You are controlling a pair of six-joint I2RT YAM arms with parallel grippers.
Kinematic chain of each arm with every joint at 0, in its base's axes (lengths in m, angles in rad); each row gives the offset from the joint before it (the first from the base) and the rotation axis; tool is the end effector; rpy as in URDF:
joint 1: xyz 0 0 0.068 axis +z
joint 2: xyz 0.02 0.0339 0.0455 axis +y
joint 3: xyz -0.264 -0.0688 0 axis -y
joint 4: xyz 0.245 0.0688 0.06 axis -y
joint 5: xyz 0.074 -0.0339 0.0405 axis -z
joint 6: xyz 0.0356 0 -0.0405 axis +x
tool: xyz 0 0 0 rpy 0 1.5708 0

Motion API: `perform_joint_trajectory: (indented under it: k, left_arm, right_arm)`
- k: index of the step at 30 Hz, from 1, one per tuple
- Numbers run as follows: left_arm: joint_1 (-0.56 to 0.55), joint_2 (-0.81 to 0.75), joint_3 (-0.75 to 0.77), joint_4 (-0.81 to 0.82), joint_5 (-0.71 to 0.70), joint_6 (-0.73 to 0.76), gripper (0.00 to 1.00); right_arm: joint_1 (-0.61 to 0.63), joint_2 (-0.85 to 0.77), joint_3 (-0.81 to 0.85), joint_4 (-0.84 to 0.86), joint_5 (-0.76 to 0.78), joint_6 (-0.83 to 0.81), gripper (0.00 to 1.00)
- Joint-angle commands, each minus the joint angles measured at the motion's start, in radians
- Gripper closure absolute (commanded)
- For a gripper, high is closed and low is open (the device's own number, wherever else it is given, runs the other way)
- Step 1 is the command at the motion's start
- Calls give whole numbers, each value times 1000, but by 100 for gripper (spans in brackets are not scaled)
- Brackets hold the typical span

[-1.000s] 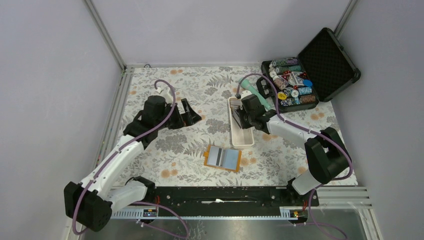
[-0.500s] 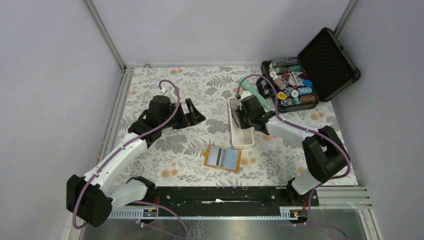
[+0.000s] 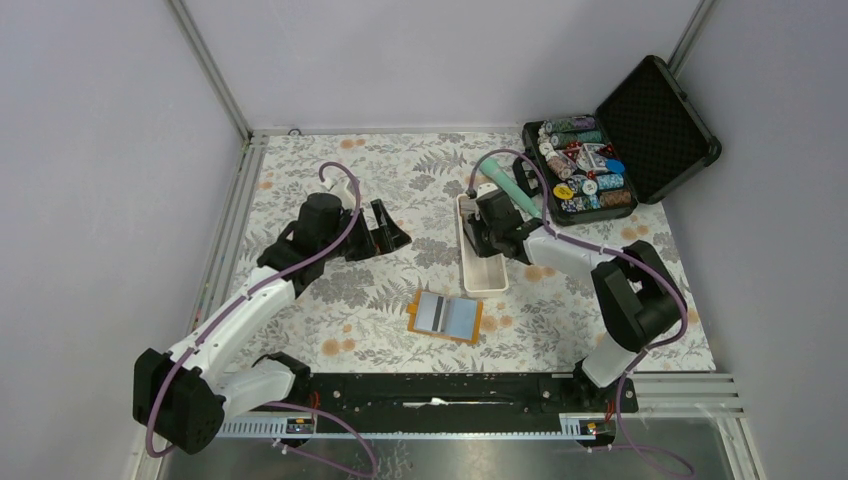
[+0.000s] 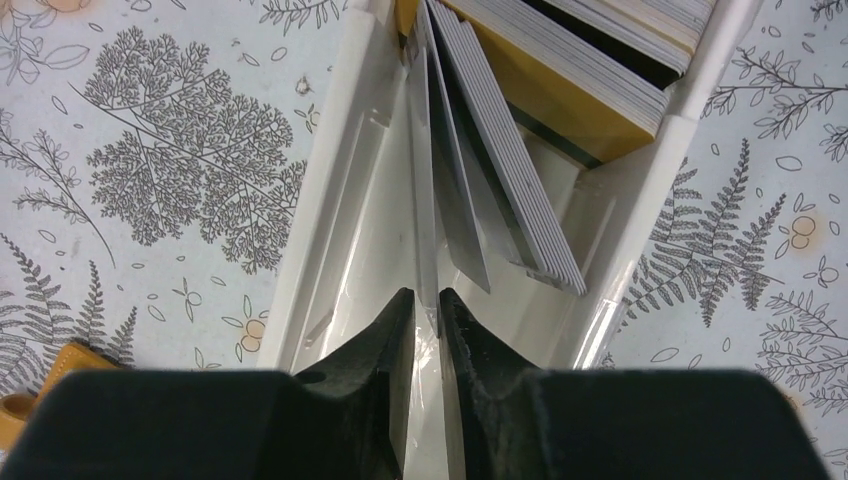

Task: Put the credit cards into the card holder
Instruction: Pick up the credit card from the storage box.

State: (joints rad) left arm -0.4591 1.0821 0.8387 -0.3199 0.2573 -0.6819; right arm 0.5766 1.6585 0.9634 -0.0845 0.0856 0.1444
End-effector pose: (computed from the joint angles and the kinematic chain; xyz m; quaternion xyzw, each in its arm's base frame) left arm 0.2111 -0.1145 0.2879 -0.0350 0.8700 -0.3531 0.3422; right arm 0.2930 0.1869 0.1887 -0.1816 0.9040 0.0989 0.3742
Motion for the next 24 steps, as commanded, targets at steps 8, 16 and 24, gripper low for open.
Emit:
perform_joint_trajectory:
  k: [8,16,24]
  left_arm:
    - [-4,-8,-13,59,6,5,1]
    - [-4,-8,-19,59,9,6,1]
    - [-4,-5,-42,60,1,6,1]
  right_arm:
    - [11,63,114,-8,19,-33,76]
    - [12,109,164,-22,20,-43,80]
    - [12,78,168,-49,32,-40,98]
